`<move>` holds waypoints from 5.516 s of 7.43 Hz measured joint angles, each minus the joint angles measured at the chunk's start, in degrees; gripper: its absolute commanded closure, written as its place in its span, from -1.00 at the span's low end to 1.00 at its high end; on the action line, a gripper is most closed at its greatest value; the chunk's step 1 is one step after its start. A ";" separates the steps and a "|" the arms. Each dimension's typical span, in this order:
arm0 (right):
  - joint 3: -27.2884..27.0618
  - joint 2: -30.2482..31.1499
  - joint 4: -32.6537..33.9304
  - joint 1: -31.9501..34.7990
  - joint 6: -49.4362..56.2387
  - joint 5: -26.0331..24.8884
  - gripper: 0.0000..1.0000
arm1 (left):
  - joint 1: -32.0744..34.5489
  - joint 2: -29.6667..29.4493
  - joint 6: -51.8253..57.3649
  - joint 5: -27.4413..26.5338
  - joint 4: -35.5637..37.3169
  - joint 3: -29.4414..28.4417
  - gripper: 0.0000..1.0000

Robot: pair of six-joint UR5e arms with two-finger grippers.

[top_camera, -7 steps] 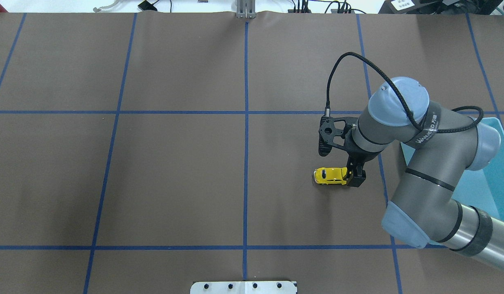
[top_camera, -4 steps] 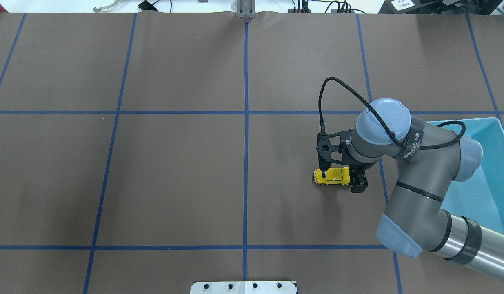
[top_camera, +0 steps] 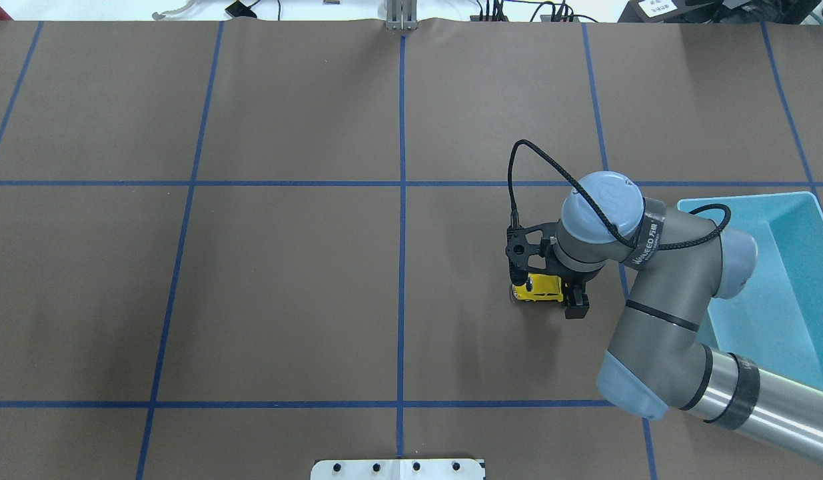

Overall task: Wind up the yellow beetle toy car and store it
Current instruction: 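Lower and close the right gripper on the yellow car, then carry the held car with the right gripper over the light-blue bin, then lower the car into the bin and open the right gripper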

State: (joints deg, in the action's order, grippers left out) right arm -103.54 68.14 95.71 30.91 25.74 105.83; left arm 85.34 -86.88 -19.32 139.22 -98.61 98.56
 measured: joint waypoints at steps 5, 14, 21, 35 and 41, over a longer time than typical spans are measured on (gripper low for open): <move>1.92 -1.12 -0.09 -0.28 -0.48 -1.40 0.73 | 0.00 0.13 0.07 -0.10 0.08 -0.12 -0.98; -10.98 6.98 1.74 8.02 5.45 2.41 1.00 | 0.00 0.13 0.07 -0.17 0.09 -0.12 -0.99; -19.70 26.20 2.39 19.57 16.26 5.83 0.75 | -0.01 0.13 -0.02 -0.17 0.09 -0.21 -0.98; -19.44 30.61 1.66 20.26 17.34 9.88 -1.00 | -0.09 0.13 -0.60 -0.26 0.18 -0.56 -0.99; -18.99 29.11 1.55 35.18 -12.79 10.64 -1.00 | -0.04 0.13 -0.70 -0.27 0.21 -0.58 -0.98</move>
State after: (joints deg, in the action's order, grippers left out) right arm -122.53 97.25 97.26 66.09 12.96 116.48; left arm 85.30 -86.75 -20.01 138.95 -98.40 97.98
